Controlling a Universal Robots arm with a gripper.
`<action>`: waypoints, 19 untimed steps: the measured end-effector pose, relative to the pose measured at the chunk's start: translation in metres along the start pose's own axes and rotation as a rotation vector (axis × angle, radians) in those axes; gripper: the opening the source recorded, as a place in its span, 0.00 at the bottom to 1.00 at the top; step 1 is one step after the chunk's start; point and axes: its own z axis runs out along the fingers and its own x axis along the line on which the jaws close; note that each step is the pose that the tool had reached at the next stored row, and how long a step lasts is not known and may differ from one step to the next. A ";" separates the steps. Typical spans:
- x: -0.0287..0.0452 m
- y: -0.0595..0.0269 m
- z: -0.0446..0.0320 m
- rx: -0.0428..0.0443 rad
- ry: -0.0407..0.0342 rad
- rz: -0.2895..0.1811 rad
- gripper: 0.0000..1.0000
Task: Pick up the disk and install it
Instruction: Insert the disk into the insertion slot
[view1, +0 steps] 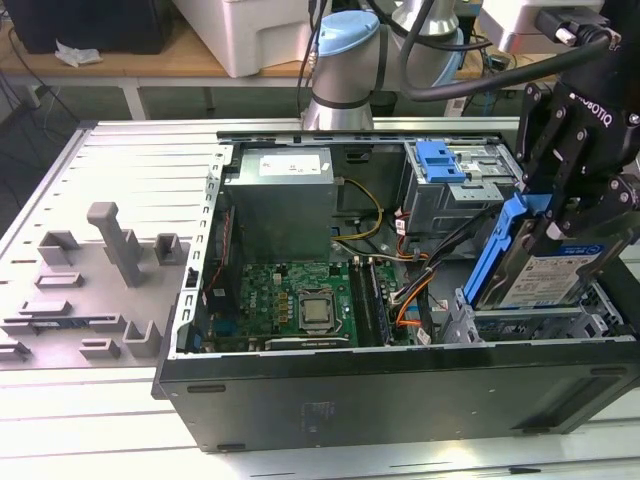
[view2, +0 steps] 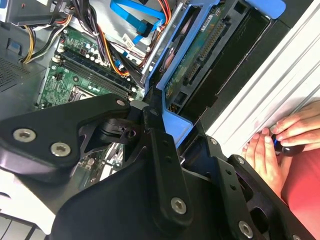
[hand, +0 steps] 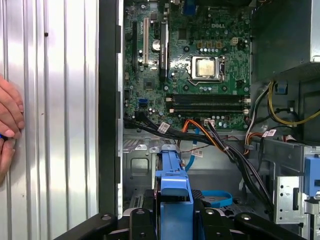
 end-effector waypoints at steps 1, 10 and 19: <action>0.0000 0.0000 0.0001 0.0000 0.0000 0.000 0.36; 0.0000 0.0000 0.0001 0.0000 -0.0005 0.000 0.36; 0.0000 0.0000 0.0000 0.0000 -0.0005 0.000 0.43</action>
